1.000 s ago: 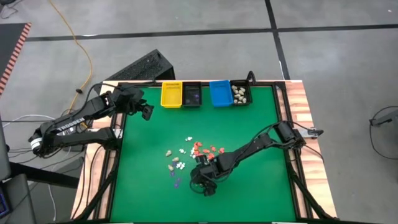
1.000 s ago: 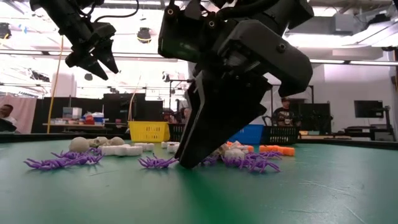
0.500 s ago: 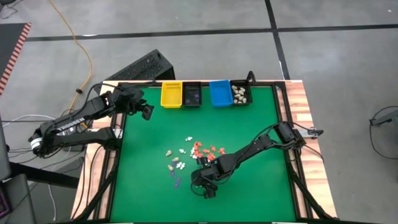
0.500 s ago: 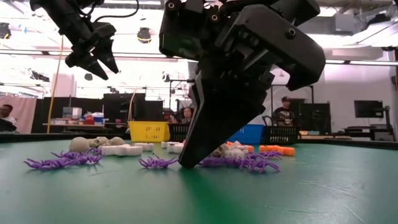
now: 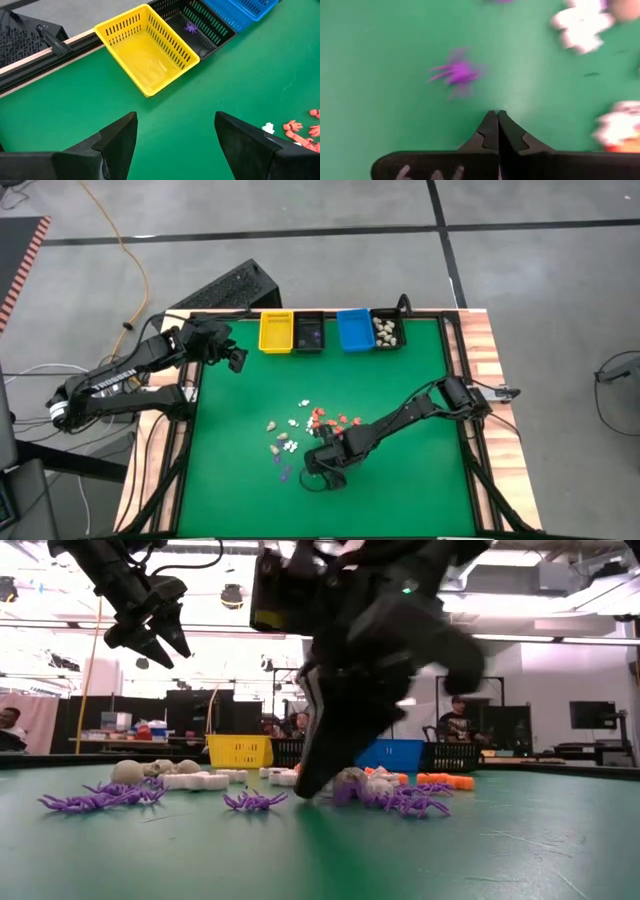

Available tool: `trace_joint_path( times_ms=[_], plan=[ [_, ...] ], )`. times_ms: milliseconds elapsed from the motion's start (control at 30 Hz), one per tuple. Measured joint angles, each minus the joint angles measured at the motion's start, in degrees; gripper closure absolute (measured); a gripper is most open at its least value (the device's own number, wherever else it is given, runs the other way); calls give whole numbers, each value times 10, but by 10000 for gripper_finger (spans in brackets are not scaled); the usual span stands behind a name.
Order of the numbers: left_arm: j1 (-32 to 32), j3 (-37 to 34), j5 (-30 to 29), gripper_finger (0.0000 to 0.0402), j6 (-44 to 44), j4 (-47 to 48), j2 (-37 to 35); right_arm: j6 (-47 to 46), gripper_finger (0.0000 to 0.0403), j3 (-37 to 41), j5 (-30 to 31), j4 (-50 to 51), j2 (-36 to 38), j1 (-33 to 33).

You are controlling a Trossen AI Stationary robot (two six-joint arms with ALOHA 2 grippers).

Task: Sort Halloween decoration
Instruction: Put the purple spider toy into the left black basket

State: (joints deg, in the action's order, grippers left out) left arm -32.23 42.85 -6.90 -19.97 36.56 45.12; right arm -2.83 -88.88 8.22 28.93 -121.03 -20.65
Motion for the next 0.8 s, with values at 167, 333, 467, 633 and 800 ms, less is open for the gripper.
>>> trace_joint_path(
  times_ms=[167, 333, 467, 633, 800],
  plan=[
    [0, 0, 0, 145, -7, 0, 0, 46, 388, -32, 3, 17, 1, 25],
    [0, 0, 0, 145, -8, 0, 0, 88, 388, -60, -5, 31, 1, 56],
    [0, 0, 0, 145, -8, 0, 0, 102, 388, -91, -33, 123, 2, 75],
    [0, 0, 0, 145, -8, 0, 0, 89, 363, -113, -135, 251, 2, 63],
    [0, 0, 0, 145, -8, 0, 0, 82, 319, -112, -194, 286, 3, 28]
  ],
)
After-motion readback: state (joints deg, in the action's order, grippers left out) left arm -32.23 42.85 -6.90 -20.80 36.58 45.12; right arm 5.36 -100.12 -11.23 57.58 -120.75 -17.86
